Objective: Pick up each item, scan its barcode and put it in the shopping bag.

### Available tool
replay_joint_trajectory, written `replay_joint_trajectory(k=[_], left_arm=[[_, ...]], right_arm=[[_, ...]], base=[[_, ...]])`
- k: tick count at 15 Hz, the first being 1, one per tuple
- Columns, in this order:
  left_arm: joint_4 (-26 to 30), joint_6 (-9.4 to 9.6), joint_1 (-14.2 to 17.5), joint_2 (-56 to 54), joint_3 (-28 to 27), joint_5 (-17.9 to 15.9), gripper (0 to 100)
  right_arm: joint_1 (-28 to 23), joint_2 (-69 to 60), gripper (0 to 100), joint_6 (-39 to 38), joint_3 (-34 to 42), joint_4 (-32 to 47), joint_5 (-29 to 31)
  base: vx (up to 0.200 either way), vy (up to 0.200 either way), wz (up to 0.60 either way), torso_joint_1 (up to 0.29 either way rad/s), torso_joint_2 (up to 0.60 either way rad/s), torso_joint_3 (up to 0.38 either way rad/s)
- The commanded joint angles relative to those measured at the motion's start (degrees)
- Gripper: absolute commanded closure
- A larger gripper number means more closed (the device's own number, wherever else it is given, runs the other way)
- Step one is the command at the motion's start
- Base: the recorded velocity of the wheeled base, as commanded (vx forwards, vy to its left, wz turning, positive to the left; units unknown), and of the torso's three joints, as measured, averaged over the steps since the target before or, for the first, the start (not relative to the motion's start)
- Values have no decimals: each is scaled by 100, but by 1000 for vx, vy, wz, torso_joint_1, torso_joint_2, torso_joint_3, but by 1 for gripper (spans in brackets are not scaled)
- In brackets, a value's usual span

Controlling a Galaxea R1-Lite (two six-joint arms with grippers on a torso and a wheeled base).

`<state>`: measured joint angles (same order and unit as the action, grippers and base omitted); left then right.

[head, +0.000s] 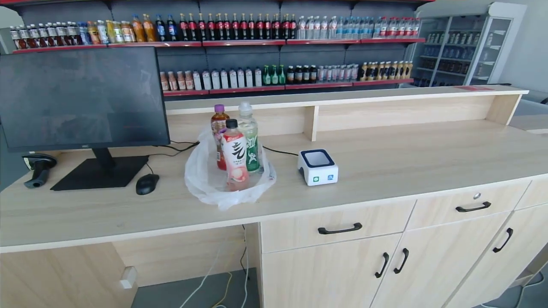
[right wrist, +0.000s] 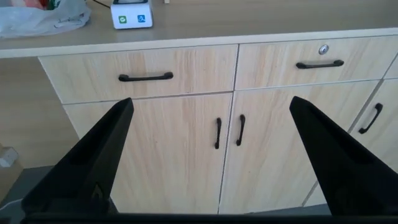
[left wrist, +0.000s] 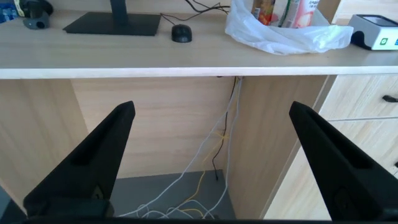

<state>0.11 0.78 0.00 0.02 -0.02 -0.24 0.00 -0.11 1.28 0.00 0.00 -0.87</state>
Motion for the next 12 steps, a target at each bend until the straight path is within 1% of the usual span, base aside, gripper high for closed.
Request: replay_joint_trajectory(k=[1, 7, 11, 12], left_arm=[[-2, -8, 0, -2, -6, -2, 0], [-2, -8, 0, -2, 2, -2, 0], [7, -8, 0, -2, 2, -2, 0], [-2, -8, 0, -2, 2, -2, 0]], right_arm=[[0, 11, 0, 4, 0, 0, -1], [0, 11, 0, -31, -9, 0, -1], [0, 11, 0, -93, 0, 0, 7], [0, 11, 0, -75, 0, 0, 7]], base=[[0, -200, 0, -2, 7, -2], [0, -200, 0, 4, 1, 2], [0, -200, 0, -133, 286, 155], [0, 0, 0, -105, 281, 134]])
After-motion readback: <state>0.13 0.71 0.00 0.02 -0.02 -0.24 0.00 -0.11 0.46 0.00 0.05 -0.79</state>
